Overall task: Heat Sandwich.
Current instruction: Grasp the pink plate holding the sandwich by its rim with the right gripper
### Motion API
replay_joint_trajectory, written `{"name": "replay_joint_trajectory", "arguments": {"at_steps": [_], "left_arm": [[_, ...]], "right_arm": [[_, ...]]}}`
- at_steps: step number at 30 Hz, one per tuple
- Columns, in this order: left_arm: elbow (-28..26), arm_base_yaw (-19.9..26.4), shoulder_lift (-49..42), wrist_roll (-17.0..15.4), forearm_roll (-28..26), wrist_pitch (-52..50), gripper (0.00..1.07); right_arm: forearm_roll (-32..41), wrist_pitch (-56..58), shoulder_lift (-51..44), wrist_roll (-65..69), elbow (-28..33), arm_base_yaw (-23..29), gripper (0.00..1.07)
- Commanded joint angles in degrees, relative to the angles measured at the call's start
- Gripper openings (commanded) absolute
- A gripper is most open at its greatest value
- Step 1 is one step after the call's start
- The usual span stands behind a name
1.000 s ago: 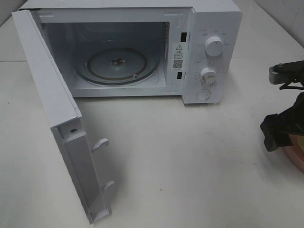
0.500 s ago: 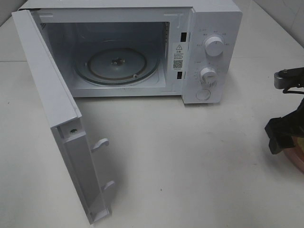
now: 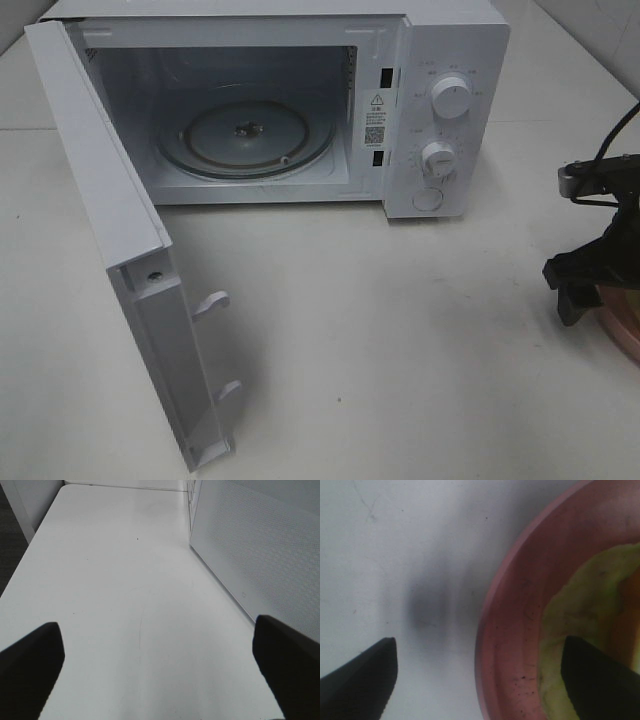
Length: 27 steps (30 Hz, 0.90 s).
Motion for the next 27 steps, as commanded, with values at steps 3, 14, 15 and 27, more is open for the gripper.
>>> {"name": "replay_joint_trajectory", "arguments": {"at_steps": [3,14,15,27], "left_arm": [[0.23,0.11,-1.66,-0.06,-0.34,-0.23,0.98],[0.23,0.11,-1.66,-0.06,-0.34,-0.23,0.98],[0.23,0.11,-1.66,-0.06,-0.34,-0.23,0.98],[0.23,0.11,-1.66,-0.06,-0.34,-0.23,0.98]], "right_arm": [[-0.23,-0.69,2.23,-0.74,-0.23,-0.34,0.83],[0.69,-0.97,4.70,-0.80,-0.23,-0.34,0.78],[0.69,-0.74,4.70,-0.80,-0.23,-0.34,0.74],[0.46,-0.57,4.70,-0.80,-0.23,-0.34,0.07]]}}
